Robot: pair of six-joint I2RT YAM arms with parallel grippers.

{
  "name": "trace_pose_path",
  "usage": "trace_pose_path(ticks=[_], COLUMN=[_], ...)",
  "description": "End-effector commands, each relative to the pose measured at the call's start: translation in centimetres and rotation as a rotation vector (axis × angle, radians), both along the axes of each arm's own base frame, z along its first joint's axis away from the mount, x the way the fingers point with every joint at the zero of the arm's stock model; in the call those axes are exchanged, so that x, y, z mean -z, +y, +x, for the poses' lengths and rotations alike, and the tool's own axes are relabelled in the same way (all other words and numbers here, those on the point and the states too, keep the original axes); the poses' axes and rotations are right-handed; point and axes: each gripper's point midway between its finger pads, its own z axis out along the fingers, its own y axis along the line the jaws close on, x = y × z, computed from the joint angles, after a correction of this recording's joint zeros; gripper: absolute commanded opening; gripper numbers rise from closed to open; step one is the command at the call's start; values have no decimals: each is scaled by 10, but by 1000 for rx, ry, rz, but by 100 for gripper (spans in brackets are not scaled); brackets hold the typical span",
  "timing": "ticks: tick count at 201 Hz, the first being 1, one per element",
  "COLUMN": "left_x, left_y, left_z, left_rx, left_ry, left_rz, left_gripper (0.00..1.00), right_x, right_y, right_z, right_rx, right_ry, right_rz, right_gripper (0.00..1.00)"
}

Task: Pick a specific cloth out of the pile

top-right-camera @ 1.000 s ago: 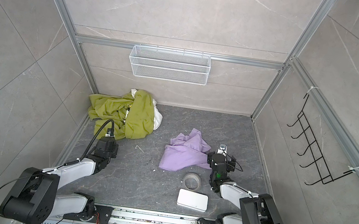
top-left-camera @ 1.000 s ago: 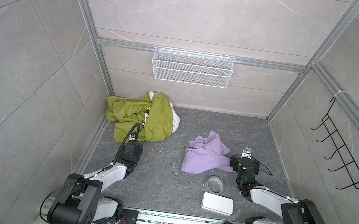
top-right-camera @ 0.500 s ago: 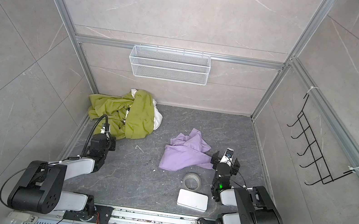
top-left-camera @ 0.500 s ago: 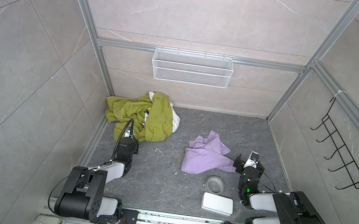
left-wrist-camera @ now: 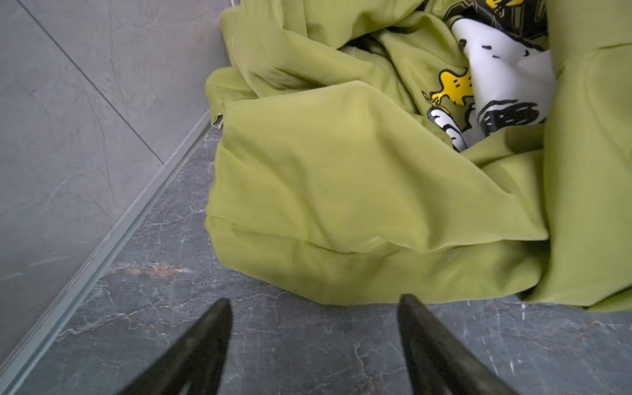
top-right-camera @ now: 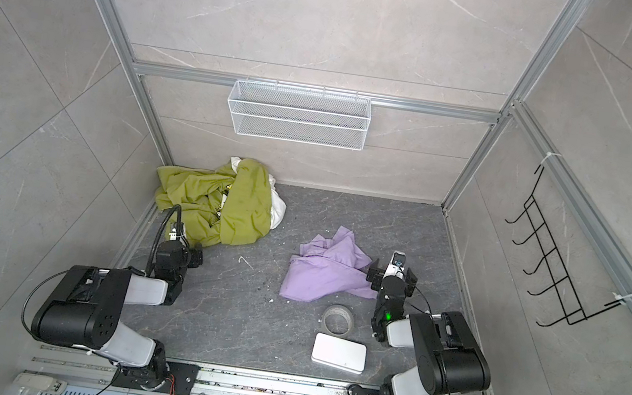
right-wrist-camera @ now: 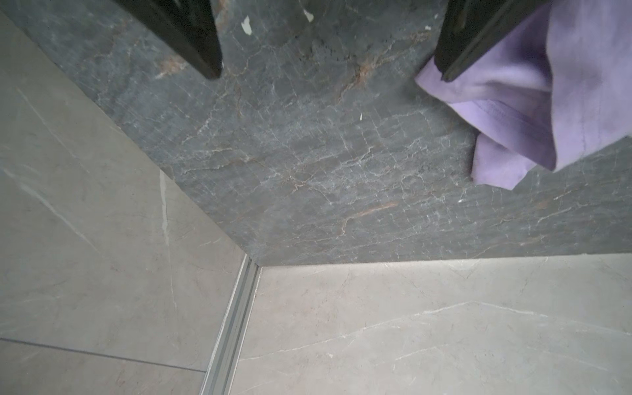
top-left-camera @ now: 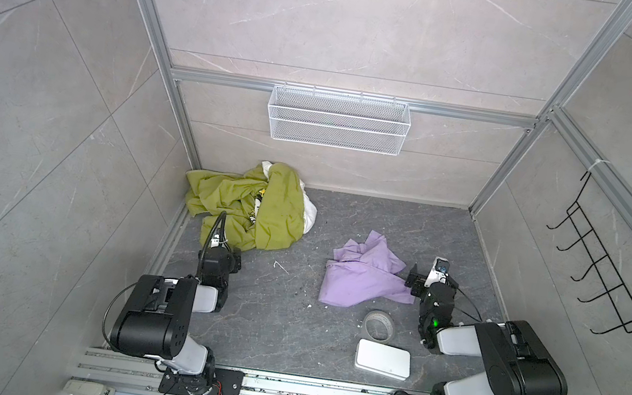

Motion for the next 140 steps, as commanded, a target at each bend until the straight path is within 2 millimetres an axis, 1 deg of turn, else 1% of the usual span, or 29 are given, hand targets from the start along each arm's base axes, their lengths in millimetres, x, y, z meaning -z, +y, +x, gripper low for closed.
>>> trace_pose_path(ticks=[1,50,140], left_x=[-20,-20,-20], left_y=[4,4,4], left_z=[10,10,10], left_rx=[-16,-15,-16], left_ry=[-83,-82,-83], left_rz=[-19,-19,-18], left_gripper=[100,100,100], right_x=[4,7,7], right_y=[0,-1,-1], right_z=[5,9,10], right_rx=[-2,-5,-6], right_ry=[28,51,55], right_rz=[13,17,17], right_gripper=[99,99,99])
